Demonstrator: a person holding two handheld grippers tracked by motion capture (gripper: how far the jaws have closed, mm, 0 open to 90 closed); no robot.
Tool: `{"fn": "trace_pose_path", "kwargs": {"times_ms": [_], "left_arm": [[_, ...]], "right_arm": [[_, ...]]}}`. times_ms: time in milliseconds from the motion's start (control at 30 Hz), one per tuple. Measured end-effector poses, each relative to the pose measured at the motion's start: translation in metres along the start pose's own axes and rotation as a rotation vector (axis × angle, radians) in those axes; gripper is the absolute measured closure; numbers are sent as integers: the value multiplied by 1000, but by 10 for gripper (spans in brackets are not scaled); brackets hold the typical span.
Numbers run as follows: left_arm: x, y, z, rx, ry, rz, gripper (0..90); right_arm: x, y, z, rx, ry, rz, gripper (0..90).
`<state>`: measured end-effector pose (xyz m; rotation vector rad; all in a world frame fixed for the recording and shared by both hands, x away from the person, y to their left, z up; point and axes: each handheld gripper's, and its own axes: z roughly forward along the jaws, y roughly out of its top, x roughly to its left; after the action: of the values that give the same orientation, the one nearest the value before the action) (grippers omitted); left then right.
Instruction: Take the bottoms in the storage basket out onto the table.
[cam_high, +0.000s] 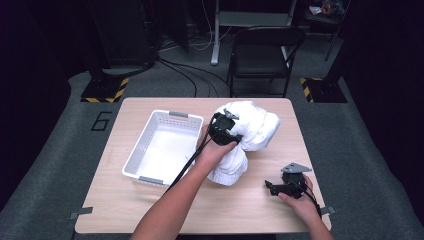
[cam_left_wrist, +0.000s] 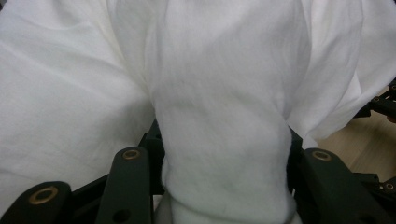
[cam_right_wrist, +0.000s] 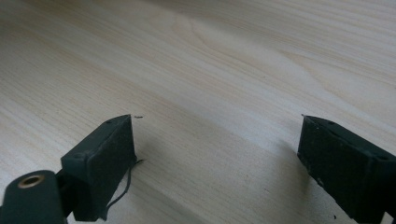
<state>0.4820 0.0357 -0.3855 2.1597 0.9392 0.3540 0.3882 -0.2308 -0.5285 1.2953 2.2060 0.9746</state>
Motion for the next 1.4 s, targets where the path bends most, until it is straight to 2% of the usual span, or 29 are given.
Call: {"fn": "trace_pose_path", "kwargs": {"times_ms": [267,767,900,1400], "left_arm": [[-1,-9,13,9,5,-5,546],[-4,-21,26,14,1,-24,546],[-7,-23,32,30,-6,-14,545],[-4,-44,57,66,7,-49,527]], "right_arm": [[0,0,0,0,3,-1,104],[0,0,0,1,3,-6,106],[0,0,0,1,4,-6,107],[0,0,0,1,4,-6,107]]}}
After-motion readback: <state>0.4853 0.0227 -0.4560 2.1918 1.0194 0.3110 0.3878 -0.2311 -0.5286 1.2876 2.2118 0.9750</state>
